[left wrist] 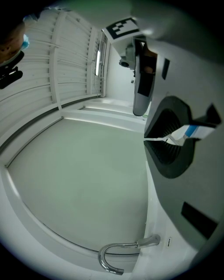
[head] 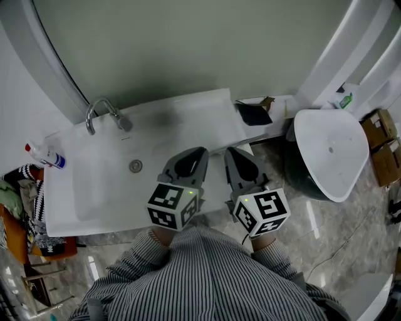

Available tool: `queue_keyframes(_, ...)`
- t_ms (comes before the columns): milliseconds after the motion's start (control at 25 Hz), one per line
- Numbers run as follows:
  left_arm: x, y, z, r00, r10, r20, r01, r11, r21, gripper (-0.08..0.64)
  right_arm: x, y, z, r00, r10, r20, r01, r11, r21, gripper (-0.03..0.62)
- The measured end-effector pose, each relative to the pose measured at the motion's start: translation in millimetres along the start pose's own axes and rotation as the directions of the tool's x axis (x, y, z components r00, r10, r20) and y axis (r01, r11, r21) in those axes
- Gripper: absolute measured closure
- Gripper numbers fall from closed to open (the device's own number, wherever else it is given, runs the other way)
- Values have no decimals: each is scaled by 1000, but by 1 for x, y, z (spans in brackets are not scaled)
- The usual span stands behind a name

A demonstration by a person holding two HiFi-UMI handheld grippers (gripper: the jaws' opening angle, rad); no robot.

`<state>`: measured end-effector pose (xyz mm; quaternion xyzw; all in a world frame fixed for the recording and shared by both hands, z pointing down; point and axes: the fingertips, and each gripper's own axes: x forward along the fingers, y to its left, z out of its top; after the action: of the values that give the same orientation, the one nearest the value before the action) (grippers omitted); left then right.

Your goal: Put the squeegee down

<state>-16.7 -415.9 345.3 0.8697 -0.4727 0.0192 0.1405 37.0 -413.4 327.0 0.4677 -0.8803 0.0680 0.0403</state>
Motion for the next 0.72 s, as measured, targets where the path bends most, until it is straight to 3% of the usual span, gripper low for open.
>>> queue_keyframes(720, -2, -3, -9, 1000, -9, -20, 8, 1000, -11, 532, 0, 8, -8, 999, 3, -39, -4, 999, -46, 577)
